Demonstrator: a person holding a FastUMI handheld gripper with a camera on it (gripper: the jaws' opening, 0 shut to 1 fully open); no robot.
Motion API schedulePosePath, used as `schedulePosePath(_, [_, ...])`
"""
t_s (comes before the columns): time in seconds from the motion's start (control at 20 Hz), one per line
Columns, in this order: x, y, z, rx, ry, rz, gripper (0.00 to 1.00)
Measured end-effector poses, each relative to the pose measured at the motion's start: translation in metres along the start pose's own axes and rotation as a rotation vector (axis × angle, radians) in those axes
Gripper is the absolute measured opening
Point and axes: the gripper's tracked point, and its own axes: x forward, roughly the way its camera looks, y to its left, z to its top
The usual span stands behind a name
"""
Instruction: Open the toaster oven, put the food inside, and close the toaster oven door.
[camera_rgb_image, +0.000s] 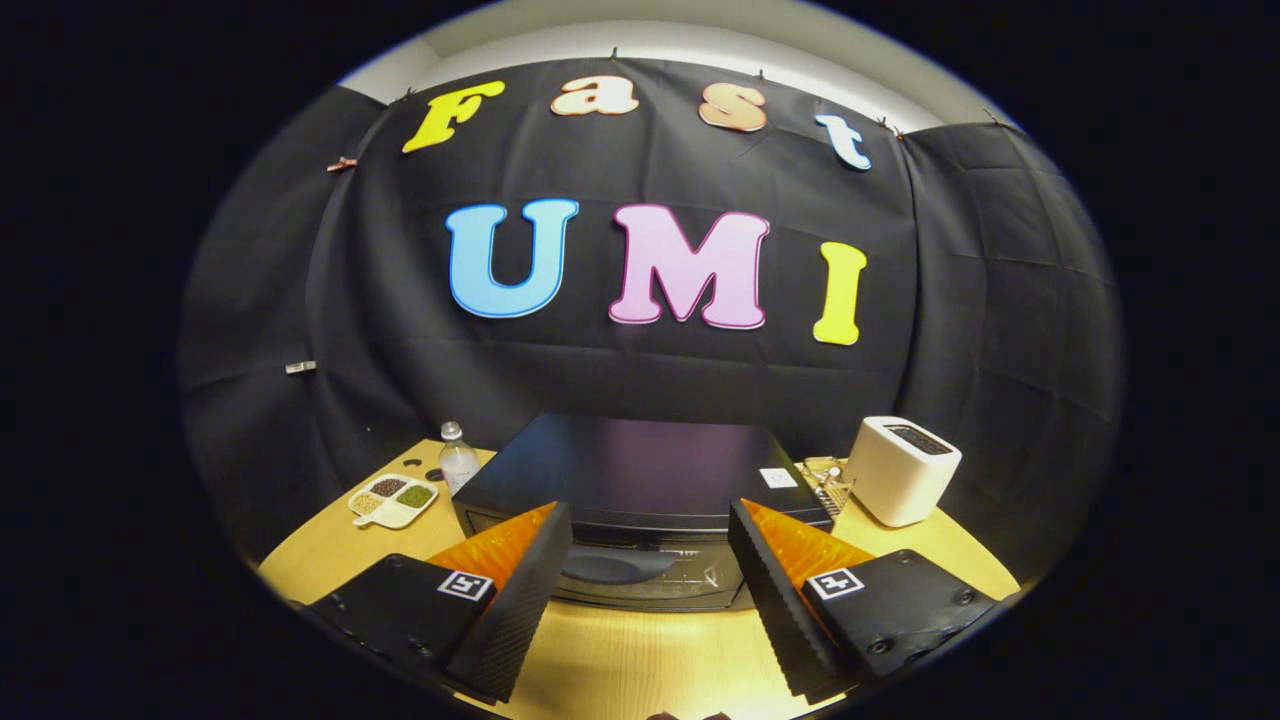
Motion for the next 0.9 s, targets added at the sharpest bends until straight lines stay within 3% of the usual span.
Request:
schedulePosePath(0.45, [0.054, 0.022, -0.047, -0.001, 0.121, -0.009, 0.98])
schedulePosePath(0.65, [0.06, 0.024, -0.056, 0.081, 0.159, -0.014, 0.98])
schedulePosePath(0.9, [0.051, 0.027, -0.061, 0.071, 0.16, 0.014, 0.99])
